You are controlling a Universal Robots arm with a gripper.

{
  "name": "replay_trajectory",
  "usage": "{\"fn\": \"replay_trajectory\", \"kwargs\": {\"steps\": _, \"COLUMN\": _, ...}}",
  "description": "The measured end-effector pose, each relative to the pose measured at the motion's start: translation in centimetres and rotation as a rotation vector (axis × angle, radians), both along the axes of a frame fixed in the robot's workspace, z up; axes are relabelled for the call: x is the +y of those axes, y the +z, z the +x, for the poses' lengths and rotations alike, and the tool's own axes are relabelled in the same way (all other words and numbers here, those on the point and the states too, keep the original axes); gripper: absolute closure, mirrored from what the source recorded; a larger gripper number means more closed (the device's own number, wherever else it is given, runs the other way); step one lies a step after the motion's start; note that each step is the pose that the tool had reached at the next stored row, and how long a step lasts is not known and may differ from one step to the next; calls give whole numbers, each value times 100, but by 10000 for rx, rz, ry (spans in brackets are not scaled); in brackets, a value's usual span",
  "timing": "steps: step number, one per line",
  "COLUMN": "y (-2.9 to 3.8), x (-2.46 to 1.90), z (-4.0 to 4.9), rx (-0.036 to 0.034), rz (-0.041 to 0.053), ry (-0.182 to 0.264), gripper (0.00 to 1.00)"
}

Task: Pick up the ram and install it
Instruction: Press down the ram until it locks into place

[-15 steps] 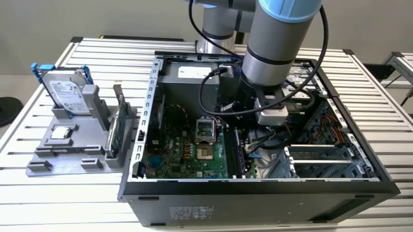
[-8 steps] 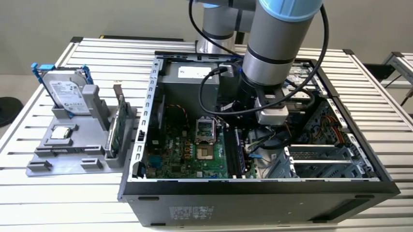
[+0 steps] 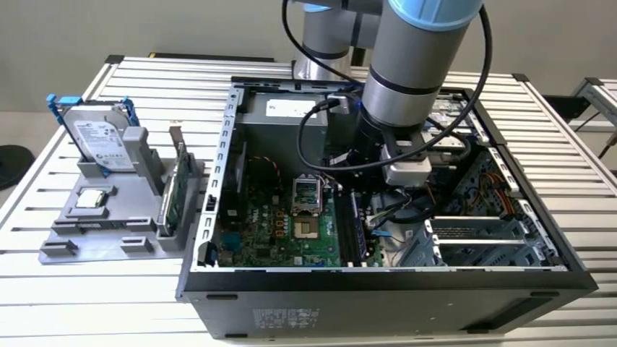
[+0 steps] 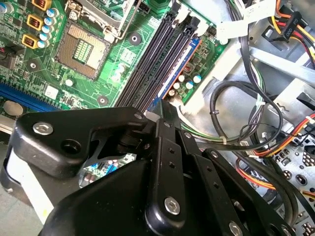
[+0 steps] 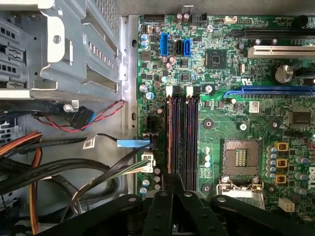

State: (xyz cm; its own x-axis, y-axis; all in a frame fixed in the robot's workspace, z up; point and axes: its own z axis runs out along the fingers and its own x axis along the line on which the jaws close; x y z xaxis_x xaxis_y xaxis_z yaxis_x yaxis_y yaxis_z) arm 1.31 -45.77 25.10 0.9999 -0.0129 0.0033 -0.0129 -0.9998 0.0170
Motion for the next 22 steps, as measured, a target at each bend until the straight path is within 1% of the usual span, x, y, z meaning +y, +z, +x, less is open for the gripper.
{"fn": "replay_trajectory", "kwargs": {"steps": 13, "y": 8, "x": 0, "z": 0, "rx": 6, "rz": 12, "ry": -28, "gripper": 100}}
{"fn": "replay_trajectory", "kwargs": {"steps": 15, "y": 8, "x": 0, "z": -1, "rx": 10, "rz": 12, "ry": -279, "gripper": 100}}
{"fn": "replay_trajectory", "kwargs": {"steps": 22, "y": 8, "x": 0, "z": 0, "rx": 11, "rz": 12, "ry": -1424, "gripper": 100}}
